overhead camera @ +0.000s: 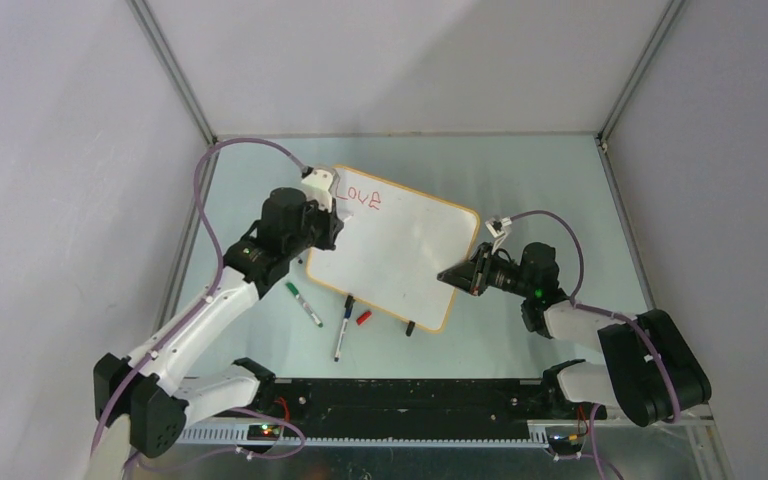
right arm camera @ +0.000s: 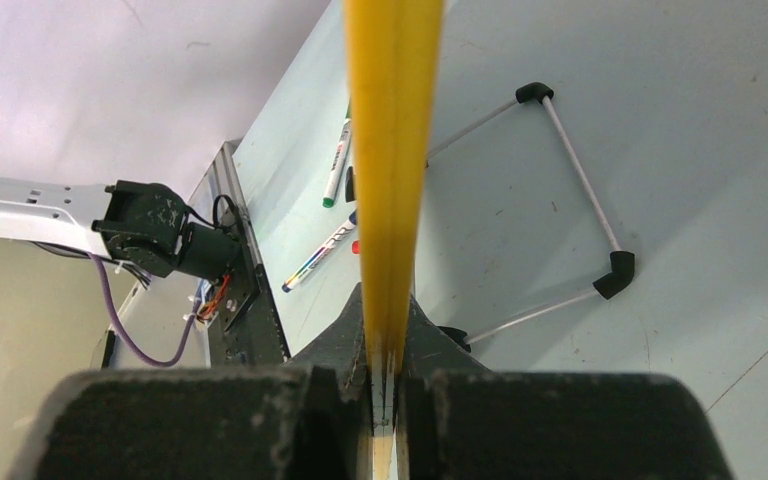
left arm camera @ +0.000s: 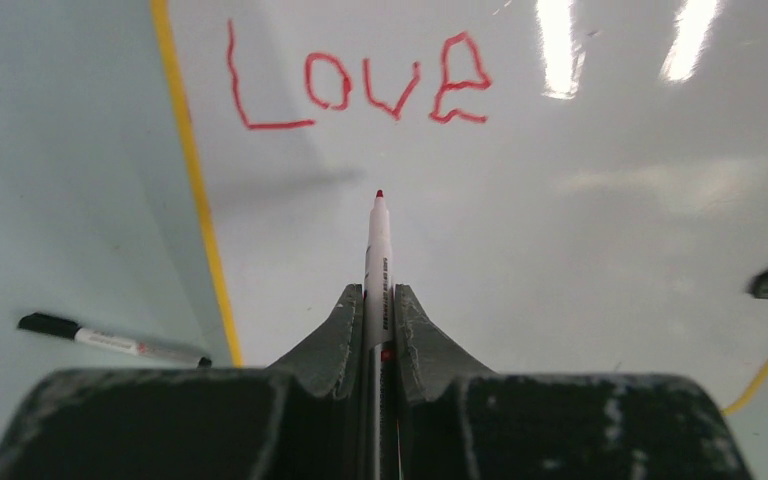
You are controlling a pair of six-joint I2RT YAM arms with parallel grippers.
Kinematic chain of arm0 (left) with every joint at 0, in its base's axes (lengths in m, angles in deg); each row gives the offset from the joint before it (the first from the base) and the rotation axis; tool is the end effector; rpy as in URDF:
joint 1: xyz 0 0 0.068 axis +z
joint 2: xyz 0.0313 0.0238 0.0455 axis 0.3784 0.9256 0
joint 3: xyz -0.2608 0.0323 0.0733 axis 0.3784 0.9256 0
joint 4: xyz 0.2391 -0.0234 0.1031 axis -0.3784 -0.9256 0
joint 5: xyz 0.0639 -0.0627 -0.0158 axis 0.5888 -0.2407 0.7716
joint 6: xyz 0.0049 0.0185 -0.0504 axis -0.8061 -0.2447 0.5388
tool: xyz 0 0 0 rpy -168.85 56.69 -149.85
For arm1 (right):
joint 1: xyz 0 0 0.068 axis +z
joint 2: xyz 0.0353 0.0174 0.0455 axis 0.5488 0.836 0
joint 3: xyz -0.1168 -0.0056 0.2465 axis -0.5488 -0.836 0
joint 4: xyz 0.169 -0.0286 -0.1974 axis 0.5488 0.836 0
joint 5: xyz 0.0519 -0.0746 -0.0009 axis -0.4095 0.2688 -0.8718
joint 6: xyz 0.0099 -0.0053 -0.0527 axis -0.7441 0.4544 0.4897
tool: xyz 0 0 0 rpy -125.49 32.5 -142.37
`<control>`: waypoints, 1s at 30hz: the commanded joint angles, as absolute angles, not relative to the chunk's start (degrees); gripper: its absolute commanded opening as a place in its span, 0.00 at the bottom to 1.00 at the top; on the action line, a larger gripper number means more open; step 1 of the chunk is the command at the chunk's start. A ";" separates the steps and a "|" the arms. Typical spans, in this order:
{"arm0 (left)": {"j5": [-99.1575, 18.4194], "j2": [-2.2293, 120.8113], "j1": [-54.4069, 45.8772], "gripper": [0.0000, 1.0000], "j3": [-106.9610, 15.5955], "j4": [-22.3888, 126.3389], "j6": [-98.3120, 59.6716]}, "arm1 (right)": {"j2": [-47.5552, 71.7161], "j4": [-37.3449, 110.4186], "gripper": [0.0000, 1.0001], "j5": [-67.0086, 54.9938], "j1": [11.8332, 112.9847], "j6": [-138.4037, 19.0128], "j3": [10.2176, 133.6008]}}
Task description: Write a sentence on the whiteboard
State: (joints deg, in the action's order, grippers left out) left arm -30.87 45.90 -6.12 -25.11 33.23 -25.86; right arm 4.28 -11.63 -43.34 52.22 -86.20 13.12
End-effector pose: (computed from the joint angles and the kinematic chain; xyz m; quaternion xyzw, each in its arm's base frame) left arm 0.2165 -0.1159 0.3115 0.1668 0.8364 -0.1412 0.5026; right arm 0.2070 0.0977 0.1802 -0.1589 0.7275 0.5255 0.4116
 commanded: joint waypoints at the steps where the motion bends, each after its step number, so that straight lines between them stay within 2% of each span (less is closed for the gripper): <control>1: -36.82 46.96 -6.42 0.00 -30.27 34.28 -23.09 | 2.69 -11.89 0.00 -39.51 51.74 -80.58 12.98; 12: -33.83 51.00 -6.42 0.00 -40.25 29.20 -23.55 | 3.15 -11.49 0.00 -39.52 51.78 -80.32 13.07; 21: -34.90 45.88 -6.44 0.00 -33.33 31.78 -25.65 | 3.41 -12.59 0.00 -40.05 51.85 -80.92 13.17; 30: -28.85 46.87 -9.05 0.00 -32.75 30.28 -28.82 | 3.37 -12.32 0.00 -39.94 52.00 -80.79 13.19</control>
State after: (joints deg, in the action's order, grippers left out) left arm -31.55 47.11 -8.51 -32.56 29.45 -26.45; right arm 3.77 -11.06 -43.10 52.22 -85.79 13.09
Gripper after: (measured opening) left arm 0.152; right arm 0.080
